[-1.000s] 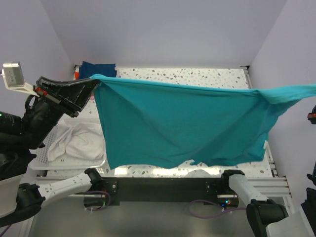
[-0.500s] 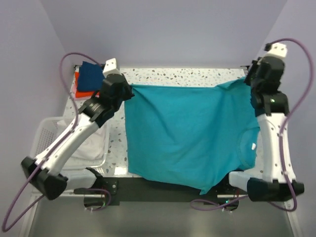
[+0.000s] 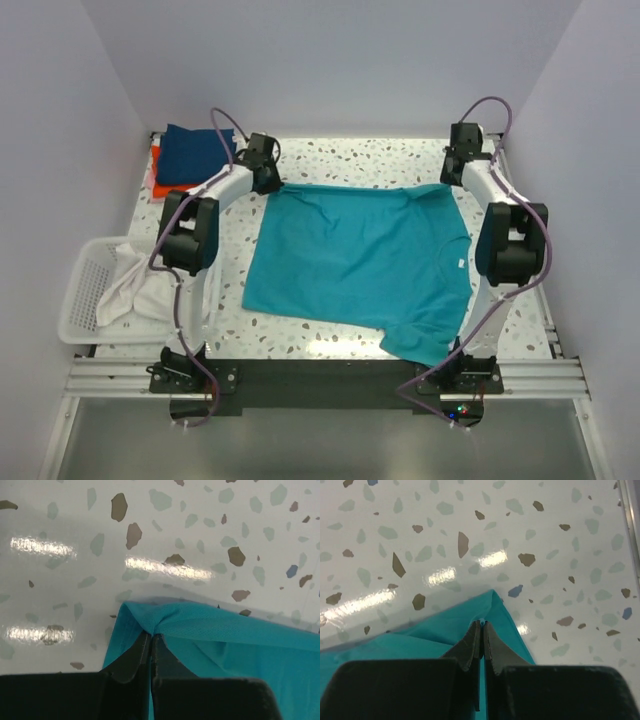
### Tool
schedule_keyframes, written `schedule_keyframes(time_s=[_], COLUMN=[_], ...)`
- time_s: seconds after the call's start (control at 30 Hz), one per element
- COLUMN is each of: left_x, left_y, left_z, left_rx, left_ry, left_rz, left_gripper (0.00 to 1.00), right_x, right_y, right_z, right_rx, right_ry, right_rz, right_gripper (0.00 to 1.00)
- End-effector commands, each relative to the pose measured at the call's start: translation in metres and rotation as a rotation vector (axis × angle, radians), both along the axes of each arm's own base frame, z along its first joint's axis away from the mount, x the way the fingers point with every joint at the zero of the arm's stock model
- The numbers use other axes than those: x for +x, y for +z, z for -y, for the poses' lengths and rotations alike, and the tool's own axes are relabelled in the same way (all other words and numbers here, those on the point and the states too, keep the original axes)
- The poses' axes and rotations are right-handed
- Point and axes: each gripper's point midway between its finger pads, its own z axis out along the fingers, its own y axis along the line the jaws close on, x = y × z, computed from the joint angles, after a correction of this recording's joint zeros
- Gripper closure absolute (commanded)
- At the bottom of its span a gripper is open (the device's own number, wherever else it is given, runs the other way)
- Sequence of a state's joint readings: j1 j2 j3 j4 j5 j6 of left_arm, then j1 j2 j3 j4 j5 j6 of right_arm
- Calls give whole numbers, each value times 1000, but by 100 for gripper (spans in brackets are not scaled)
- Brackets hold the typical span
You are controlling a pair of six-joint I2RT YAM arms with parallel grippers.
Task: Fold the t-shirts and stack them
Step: Flatten the tshirt out, then fold the tshirt
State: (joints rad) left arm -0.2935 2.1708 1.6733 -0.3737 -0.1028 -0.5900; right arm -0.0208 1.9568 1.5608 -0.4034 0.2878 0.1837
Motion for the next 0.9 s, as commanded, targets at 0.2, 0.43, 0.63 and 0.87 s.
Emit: schedule_keyframes(time_s=[0.2,0.43,0.63,0.87], left_x=[53,45,25,-7], left_y=[14,23,38,45], left_z=[-2,-2,-2,-11], left_rx=[-38,-46,-67,-64], left_ry=[-60,-82,-104,-105], left_rz=[120,136,149,151], left_gripper=[100,100,100,100], right_x=[60,38,7,-39], right_y=[8,11,34,47], right_z=[-6,-8,-15,-14], right_rx=[44,66,100,106], right_ry=[7,0,6,-21], right_rz=[99,80,98,55], right_gripper=[100,100,100,100])
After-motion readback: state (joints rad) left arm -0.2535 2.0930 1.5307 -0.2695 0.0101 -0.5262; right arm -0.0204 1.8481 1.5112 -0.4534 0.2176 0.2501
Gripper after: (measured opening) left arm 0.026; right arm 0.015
